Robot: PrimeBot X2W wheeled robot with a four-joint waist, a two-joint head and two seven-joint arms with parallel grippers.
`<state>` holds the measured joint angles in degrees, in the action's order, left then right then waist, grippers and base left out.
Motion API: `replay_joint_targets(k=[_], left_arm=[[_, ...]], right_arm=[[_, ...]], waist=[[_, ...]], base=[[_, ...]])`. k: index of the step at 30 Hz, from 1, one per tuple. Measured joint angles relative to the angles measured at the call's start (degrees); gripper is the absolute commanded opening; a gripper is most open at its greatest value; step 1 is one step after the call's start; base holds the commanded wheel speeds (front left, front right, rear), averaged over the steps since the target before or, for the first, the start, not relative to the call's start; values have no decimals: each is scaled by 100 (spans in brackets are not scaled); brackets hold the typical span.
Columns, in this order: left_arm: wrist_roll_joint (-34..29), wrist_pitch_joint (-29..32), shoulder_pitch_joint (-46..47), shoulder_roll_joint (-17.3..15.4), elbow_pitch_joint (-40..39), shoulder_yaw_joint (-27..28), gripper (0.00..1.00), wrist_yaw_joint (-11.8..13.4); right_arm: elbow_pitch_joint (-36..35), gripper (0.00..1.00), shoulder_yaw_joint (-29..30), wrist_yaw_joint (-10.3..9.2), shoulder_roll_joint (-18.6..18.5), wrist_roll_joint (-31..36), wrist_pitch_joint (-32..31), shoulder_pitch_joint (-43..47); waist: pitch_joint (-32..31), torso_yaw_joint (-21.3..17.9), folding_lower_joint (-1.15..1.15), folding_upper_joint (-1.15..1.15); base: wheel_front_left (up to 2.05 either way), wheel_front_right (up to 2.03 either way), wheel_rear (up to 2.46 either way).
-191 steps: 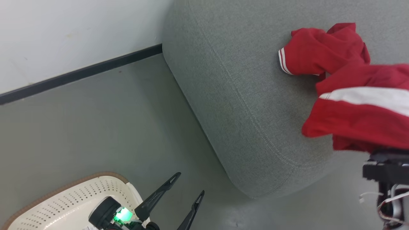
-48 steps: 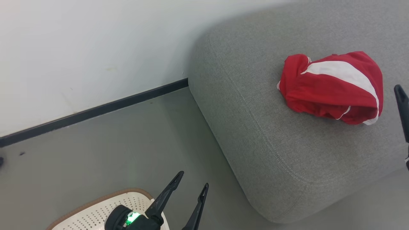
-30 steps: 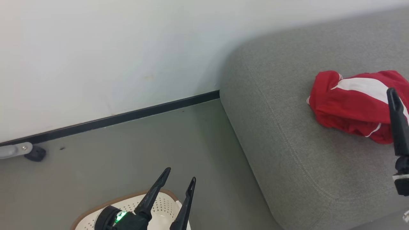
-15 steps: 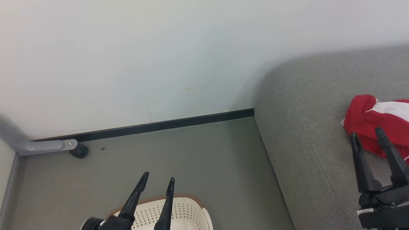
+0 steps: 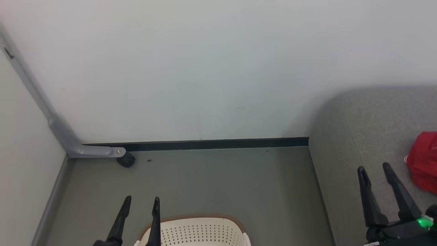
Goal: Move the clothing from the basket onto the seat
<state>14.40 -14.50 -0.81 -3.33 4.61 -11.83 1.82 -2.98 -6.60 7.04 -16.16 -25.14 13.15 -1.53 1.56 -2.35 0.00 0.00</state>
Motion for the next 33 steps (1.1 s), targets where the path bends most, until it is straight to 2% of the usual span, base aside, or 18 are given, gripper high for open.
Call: replay_joint_targets(k=[11, 15, 33], left_arm=[[-1, 0, -273, 1, 47, 75, 100, 71], [-37, 0, -318, 1, 111, 101, 100, 74], [-70, 0, -328, 15, 446, 179, 100, 120]], right_arm=[[505, 100, -297, -59, 314, 235, 57, 211], [721, 100, -304, -199, 424, 330, 64, 204], [1250, 100, -508, -256, 669, 692, 109, 226]], waist=[[-147, 445, 0, 0], [-155, 542, 0, 0], [-243, 590, 0, 0]], base=[[0, 0, 0], [0, 0, 0], [0, 0, 0]])
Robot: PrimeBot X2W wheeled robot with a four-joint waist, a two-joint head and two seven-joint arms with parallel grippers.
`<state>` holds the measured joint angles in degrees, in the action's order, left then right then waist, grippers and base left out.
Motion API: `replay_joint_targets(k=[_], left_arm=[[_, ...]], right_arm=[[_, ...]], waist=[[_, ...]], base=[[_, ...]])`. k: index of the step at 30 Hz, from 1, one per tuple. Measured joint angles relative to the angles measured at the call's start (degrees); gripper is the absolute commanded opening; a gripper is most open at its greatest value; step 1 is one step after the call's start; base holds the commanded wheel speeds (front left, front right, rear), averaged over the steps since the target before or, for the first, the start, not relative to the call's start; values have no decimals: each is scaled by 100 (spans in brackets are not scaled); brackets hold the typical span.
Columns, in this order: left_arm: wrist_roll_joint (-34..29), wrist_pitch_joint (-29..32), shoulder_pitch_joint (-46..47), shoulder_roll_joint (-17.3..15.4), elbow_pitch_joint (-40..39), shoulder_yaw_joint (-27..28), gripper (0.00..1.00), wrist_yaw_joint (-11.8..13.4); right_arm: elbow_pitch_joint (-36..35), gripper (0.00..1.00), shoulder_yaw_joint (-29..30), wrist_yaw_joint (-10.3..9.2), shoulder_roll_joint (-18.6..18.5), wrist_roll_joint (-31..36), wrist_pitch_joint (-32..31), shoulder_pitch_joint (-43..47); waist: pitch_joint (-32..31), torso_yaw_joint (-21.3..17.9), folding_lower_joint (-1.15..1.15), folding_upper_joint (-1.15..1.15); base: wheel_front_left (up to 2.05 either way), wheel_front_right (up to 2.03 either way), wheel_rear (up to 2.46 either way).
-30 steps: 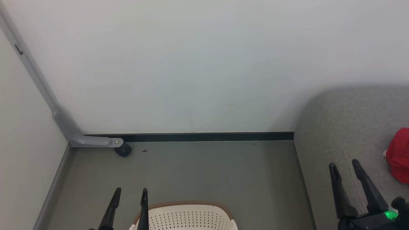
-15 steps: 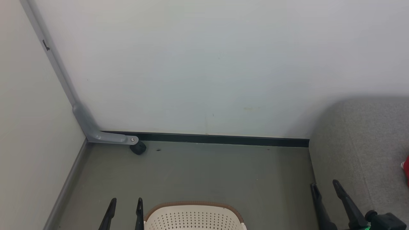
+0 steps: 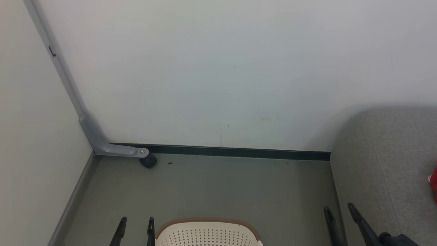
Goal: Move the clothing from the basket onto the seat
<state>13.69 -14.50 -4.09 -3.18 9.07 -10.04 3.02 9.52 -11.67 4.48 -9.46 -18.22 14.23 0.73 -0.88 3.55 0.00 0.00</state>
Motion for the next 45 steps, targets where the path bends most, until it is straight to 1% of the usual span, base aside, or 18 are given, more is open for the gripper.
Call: replay_joint_targets(k=[7, 9, 28, 35, 37, 39, 40, 45], left_arm=[[-35, 0, -34, 2, 103, -32, 100, -9], [-43, 0, -79, 2, 122, -33, 100, -56], [-5, 0, -107, 3, 160, -64, 100, -53], [4, 0, -107, 4, 163, -55, 100, -53], [96, 0, -106, 4, 175, -35, 100, -52], [367, 0, -107, 5, 134, 13, 100, 10], [472, 0, -106, 4, 112, 29, 100, 1], [413, 0, -106, 8, 129, 20, 100, -8]], right_arm=[[31, 100, -32, 0, 23, 83, 0, 9], [35, 100, -32, 1, 42, 99, 0, 15], [82, 100, 58, 15, 115, 221, 1, 103], [101, 100, 99, 57, 136, 265, 1, 103], [111, 100, 100, 58, 148, 265, 1, 103], [120, 100, 104, 58, 156, 267, 2, 103], [124, 100, 107, 59, 158, 272, 2, 102], [148, 100, 112, 67, 169, 321, 2, 101]], waist=[[-43, -37, 0, 0], [-56, -49, 0, 0], [-61, -125, 0, 0], [-42, -140, 0, 0], [-35, -143, 0, 0], [-29, -143, 0, 0], [-27, -143, 0, 0], [-22, -145, 0, 0]], base=[[0, 0, 0], [0, 0, 0], [0, 0, 0], [0, 0, 0], [0, 0, 0], [0, 0, 0], [0, 0, 0], [0, 0, 0]])
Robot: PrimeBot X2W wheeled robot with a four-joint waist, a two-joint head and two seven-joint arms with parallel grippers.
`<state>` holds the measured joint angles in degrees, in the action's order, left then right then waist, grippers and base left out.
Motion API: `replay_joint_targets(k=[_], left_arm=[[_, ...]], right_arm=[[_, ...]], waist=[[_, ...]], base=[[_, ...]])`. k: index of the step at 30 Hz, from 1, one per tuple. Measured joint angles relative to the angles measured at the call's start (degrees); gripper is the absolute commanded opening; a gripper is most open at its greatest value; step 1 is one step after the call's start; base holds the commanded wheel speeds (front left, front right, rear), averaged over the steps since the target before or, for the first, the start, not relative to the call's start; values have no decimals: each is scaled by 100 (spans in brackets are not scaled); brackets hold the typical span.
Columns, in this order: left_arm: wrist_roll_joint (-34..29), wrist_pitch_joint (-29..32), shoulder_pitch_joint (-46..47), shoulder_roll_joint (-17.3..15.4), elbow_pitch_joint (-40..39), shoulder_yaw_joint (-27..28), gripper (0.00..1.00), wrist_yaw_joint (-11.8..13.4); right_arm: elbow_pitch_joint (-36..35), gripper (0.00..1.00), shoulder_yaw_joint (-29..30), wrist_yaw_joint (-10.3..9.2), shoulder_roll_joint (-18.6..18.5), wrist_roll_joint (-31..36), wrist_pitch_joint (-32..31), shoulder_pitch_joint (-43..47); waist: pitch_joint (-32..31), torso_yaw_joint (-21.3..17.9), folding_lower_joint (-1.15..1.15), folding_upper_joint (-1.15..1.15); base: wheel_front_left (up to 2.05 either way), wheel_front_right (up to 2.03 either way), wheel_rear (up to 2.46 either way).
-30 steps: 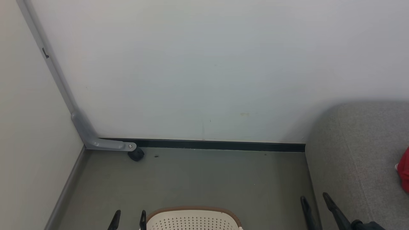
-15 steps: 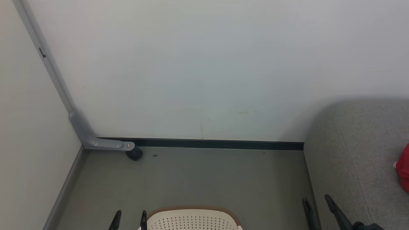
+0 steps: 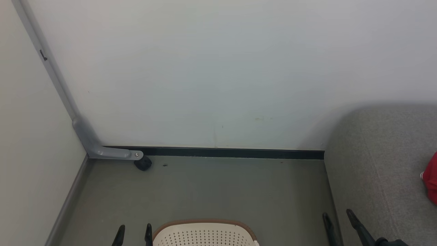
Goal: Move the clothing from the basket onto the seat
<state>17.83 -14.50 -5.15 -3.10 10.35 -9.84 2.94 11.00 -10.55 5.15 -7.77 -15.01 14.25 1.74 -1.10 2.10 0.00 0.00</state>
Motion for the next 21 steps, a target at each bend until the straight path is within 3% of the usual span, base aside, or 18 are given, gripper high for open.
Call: replay_joint_targets(k=[6, 18, 19, 21], left_arm=[[77, 0, -4, 1, -52, -55, 100, -238], [427, 0, -38, 0, -212, -26, 100, -424], [432, 0, -43, 0, -225, -26, 0, -460], [426, 4, -74, 0, -124, -36, 0, -464]], right_arm=[[11, 100, 23, 41, 21, 2, 0, -1], [27, 100, 62, 66, 48, 52, 1, -1], [27, 0, 68, 67, 52, 52, 1, -1], [125, 0, 52, 65, 68, 49, -9, 28]], waist=[[4, -5, 0, 0], [28, -14, 0, 0], [31, -16, 0, 0], [32, -17, 0, 0]], base=[[0, 0, 0], [0, 0, 0], [0, 0, 0], [0, 0, 0]])
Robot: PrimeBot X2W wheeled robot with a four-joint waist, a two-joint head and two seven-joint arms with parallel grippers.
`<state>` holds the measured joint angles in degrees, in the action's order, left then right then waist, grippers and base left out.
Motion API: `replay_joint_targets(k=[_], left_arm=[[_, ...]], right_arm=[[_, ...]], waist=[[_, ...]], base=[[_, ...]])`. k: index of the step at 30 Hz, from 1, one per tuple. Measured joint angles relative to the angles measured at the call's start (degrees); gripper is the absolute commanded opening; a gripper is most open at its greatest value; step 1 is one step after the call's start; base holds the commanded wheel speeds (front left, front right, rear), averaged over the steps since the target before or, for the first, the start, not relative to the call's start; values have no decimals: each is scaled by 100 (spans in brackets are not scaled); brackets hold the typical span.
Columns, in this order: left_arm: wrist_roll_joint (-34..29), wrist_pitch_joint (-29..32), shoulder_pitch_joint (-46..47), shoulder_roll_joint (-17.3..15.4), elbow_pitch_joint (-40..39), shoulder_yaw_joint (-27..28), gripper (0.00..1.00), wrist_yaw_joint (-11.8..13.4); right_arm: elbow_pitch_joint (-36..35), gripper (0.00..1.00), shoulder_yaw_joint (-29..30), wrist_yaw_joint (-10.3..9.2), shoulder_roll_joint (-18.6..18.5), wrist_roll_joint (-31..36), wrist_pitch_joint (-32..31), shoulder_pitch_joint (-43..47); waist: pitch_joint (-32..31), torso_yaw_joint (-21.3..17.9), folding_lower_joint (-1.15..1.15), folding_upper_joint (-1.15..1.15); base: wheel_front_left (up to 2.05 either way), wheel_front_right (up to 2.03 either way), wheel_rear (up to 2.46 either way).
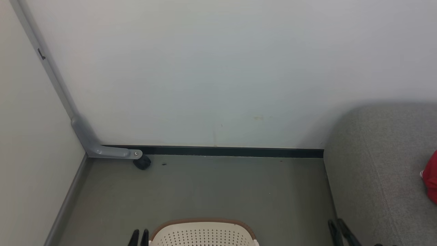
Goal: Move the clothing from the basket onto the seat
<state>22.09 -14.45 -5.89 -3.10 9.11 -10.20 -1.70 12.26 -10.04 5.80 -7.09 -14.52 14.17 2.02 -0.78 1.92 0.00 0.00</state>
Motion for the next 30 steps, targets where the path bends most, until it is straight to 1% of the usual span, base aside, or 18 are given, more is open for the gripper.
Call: replay_joint_targets(k=[4, 8, 30], left_arm=[[-4, 1, -126, 0, 261, -1, 0, 1], [76, 36, -162, 0, 318, 23, 0, -8], [1767, 531, -6, 1, 401, 358, 0, -112]], right_arm=[[267, 0, -40, 0, 74, 0, -5, 155], [305, 0, 0, 0, 87, -119, -56, 204], [360, 0, 442, 1, 174, -1933, -563, 73]], waist=[[1, -1, 0, 0], [5, -8, 0, 0], [24, -52, 0, 0]], base=[[0, 0, 0], [0, 0, 0], [0, 0, 0]])
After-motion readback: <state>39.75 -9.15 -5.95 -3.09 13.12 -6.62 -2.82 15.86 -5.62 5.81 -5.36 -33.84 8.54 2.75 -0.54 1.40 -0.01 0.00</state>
